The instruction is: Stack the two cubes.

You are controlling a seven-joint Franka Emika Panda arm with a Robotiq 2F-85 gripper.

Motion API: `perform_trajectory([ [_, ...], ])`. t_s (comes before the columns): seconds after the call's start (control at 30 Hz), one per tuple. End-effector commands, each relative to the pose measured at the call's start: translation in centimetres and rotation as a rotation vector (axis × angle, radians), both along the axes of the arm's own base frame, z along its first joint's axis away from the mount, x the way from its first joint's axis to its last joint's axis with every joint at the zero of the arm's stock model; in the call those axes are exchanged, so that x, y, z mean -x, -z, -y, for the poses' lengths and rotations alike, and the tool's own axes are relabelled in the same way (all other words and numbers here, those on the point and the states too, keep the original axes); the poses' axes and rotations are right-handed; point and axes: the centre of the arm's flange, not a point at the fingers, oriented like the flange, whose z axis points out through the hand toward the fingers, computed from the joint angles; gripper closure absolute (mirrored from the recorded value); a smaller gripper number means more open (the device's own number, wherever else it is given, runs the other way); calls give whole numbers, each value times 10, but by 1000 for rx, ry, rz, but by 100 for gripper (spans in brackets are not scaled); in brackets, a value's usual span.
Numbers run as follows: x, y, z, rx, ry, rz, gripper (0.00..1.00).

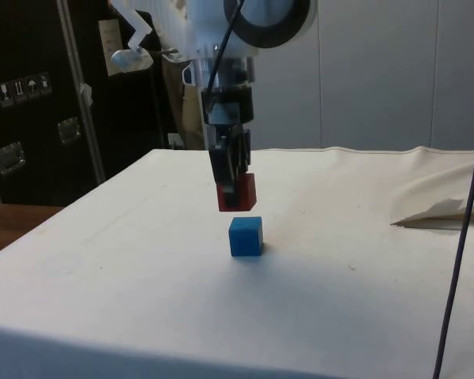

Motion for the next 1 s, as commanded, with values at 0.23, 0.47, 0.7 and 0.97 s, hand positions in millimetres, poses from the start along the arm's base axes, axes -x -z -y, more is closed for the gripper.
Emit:
perform_trajectory([
  [0.23,-1,10,2,3,25,-3,100],
  [0.47,-5,18,5,5,48,-7,100],
  [0.7,-9,26,7,6,77,-12,100],
  [0.97,-10,32,6,5,96,-21,100],
])
